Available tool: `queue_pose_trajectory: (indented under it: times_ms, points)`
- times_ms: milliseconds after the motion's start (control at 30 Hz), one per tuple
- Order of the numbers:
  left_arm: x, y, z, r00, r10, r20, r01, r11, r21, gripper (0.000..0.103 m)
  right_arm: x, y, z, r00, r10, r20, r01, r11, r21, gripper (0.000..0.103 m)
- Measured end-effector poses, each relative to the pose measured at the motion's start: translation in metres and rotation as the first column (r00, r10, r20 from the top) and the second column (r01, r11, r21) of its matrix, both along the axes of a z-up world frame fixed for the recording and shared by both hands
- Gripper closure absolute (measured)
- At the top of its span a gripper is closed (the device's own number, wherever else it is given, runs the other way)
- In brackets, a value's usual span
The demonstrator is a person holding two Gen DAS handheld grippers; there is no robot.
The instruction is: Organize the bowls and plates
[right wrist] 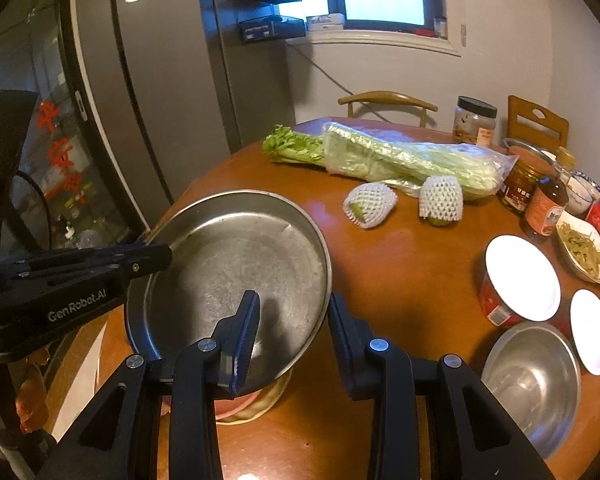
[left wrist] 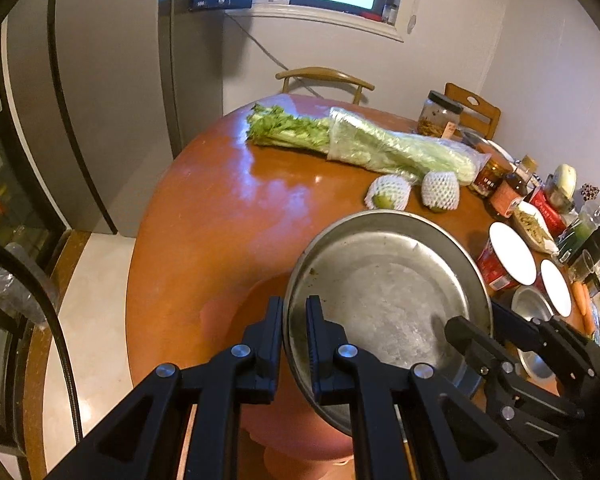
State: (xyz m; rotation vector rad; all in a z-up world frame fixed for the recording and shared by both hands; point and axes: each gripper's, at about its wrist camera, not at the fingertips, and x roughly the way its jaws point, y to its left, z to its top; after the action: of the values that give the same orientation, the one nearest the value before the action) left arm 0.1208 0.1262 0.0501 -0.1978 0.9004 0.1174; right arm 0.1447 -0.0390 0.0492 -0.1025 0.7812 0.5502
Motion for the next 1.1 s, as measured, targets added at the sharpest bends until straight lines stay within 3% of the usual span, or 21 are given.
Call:
queue_pose_trajectory:
  times_ms: [1100]
  points:
    - [-0.009,0.015,-0.038,0.999,0.037,-0.037,-0.036,0.999,0.027,0.093,-0.007,0.026,-0.042,0.999,0.052,-0.012,-0.052,0.997,-0.064,0.066]
